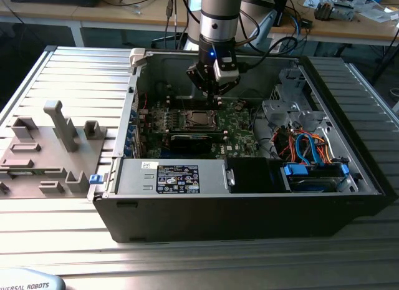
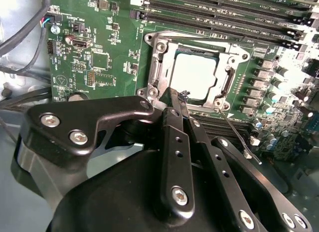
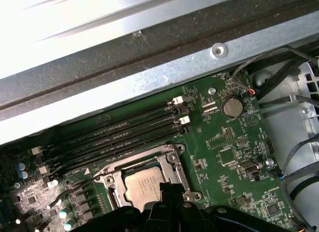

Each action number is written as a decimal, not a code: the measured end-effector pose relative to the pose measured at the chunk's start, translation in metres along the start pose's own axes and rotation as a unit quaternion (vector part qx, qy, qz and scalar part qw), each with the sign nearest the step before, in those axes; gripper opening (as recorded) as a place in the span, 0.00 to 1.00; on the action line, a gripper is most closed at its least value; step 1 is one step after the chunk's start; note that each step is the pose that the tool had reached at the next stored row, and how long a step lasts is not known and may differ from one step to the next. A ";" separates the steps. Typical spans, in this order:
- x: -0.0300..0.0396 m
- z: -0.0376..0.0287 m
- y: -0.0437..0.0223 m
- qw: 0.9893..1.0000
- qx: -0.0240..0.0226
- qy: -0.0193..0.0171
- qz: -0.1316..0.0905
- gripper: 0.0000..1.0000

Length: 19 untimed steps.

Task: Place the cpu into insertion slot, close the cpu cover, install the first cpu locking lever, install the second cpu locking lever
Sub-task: 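Install the first cpu locking lever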

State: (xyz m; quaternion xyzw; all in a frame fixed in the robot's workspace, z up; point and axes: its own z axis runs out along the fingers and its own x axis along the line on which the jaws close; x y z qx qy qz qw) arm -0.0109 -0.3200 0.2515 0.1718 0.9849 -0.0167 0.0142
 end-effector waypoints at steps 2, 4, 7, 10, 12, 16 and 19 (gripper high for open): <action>0.0000 0.0000 0.0000 1.000 0.000 0.000 -0.003 0.11; 0.0000 0.0000 0.0000 1.000 0.000 0.000 -0.005 0.11; 0.0000 0.0000 0.0000 1.000 0.000 0.000 -0.008 0.11; 0.0000 0.0000 0.0000 1.000 0.000 0.000 -0.011 0.11; 0.0000 0.0000 0.0000 1.000 0.000 0.000 -0.013 0.11; 0.0000 0.0000 0.0000 1.000 -0.001 -0.001 -0.018 0.11; 0.0000 0.0000 0.0000 1.000 -0.001 -0.001 -0.022 0.11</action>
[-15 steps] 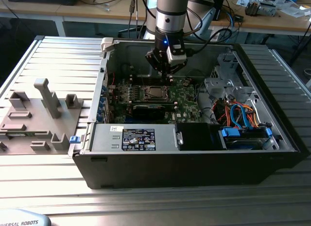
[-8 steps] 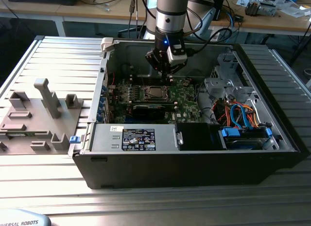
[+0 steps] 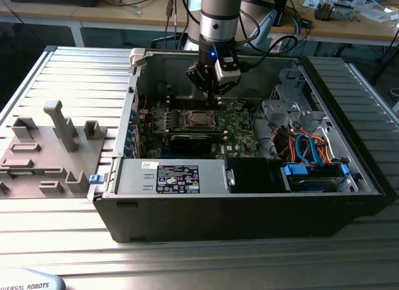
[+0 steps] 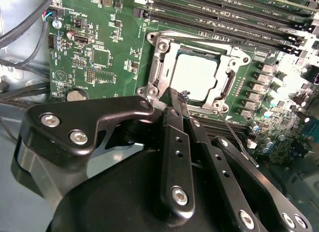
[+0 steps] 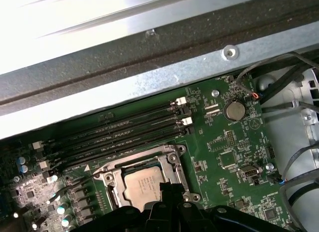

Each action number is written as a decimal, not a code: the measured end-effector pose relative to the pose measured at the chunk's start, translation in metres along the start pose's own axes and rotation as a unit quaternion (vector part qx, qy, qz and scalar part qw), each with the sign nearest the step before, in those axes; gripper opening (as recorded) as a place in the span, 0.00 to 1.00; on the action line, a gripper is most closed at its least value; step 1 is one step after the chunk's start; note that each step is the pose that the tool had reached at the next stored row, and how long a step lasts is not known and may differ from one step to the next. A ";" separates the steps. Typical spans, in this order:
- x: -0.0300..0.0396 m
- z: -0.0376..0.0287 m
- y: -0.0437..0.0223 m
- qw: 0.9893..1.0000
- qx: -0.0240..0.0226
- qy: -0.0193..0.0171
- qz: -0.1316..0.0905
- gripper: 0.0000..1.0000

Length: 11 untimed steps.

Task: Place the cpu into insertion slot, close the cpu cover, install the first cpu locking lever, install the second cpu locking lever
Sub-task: 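Install the first cpu locking lever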

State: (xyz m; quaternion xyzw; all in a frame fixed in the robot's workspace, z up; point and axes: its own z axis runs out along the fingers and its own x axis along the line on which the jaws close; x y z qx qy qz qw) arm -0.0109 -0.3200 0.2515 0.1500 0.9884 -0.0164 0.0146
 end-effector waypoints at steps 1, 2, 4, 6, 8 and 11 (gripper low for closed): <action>0.0000 0.0000 0.0000 1.000 0.000 0.000 -0.002 0.11; 0.0000 0.0000 0.0000 1.000 0.000 0.000 -0.003 0.11; 0.0000 0.0000 0.0000 1.000 0.000 0.000 -0.005 0.11; 0.0000 0.0000 0.0000 1.000 0.000 0.000 -0.006 0.11; 0.0000 0.0000 0.0000 1.000 0.000 0.000 -0.007 0.11; 0.0000 0.0000 0.0000 1.000 0.000 0.000 -0.009 0.11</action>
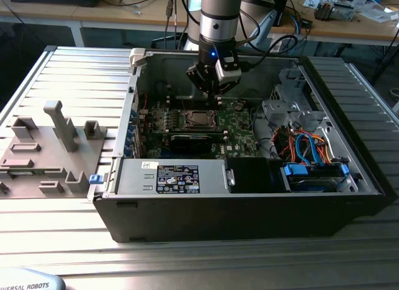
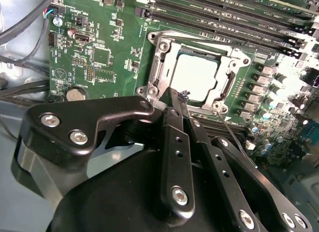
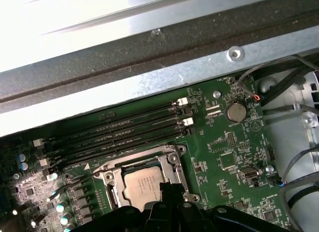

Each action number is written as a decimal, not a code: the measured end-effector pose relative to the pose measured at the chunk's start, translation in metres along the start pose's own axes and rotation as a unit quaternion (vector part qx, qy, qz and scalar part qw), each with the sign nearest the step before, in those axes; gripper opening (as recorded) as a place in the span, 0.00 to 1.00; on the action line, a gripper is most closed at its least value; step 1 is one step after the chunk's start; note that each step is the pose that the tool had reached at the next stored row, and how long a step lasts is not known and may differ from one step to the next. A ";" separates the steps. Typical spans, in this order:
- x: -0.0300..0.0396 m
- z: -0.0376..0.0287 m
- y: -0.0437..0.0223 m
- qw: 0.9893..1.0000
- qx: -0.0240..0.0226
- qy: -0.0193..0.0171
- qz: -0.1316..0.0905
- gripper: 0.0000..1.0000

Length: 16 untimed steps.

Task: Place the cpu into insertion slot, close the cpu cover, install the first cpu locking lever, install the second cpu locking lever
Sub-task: 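Install the first cpu locking lever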

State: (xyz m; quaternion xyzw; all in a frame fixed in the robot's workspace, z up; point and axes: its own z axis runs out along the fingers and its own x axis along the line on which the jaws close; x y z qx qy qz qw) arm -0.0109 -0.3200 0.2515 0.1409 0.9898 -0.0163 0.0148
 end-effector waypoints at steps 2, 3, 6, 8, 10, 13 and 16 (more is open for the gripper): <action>0.0000 0.0000 0.0000 1.000 0.000 0.000 -0.002 0.11; 0.0000 0.0000 0.0000 1.000 0.000 0.000 -0.002 0.11; 0.0000 0.0000 0.0000 1.000 0.000 0.000 -0.005 0.11; 0.0000 0.0000 0.0000 1.000 0.000 0.000 -0.007 0.11; 0.0000 0.0000 0.0000 1.000 0.000 0.000 -0.009 0.11; 0.0000 0.0000 0.0000 1.000 0.000 0.000 -0.012 0.11; 0.0000 0.0000 0.0000 1.000 0.000 0.000 -0.014 0.11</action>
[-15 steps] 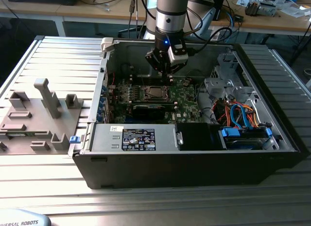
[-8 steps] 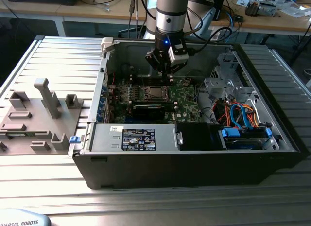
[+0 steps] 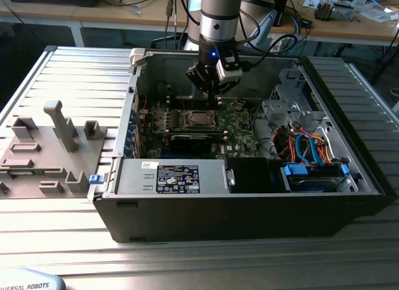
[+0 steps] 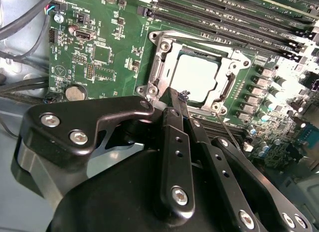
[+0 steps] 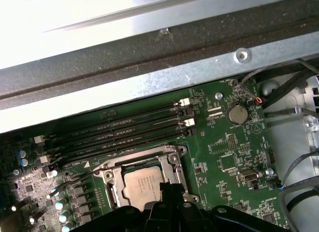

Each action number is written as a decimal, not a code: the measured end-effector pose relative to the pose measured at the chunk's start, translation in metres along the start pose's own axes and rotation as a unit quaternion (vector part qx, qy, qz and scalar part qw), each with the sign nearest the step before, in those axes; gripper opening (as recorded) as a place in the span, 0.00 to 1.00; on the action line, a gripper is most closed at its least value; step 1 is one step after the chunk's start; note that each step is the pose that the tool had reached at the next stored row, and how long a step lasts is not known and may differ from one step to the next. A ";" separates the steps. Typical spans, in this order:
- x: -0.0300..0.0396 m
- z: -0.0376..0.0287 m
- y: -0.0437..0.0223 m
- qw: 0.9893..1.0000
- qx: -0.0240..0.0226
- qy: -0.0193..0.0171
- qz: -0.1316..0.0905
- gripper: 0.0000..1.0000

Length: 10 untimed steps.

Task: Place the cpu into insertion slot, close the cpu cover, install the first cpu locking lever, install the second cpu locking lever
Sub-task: 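Install the first cpu locking lever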

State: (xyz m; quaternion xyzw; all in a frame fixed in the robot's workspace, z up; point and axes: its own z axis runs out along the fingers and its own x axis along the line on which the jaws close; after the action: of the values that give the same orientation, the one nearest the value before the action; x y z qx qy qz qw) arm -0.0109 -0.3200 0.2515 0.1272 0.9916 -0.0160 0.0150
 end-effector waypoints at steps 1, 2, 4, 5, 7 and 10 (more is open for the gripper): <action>0.0000 0.0000 0.0000 1.000 0.000 0.000 -0.001 0.11; 0.0000 0.0000 0.0000 1.000 0.000 0.000 -0.001 0.11; 0.0000 0.0000 0.0000 1.000 0.000 0.000 -0.003 0.11; 0.0000 0.0000 0.0000 1.000 0.000 0.000 -0.004 0.11; 0.0000 0.0000 0.0000 1.000 0.000 0.000 -0.007 0.11; 0.0000 0.0000 0.0000 1.000 0.000 0.000 -0.011 0.11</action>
State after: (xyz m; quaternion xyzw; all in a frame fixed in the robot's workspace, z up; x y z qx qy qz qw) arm -0.0109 -0.3200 0.2515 0.1163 0.9930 -0.0159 0.0152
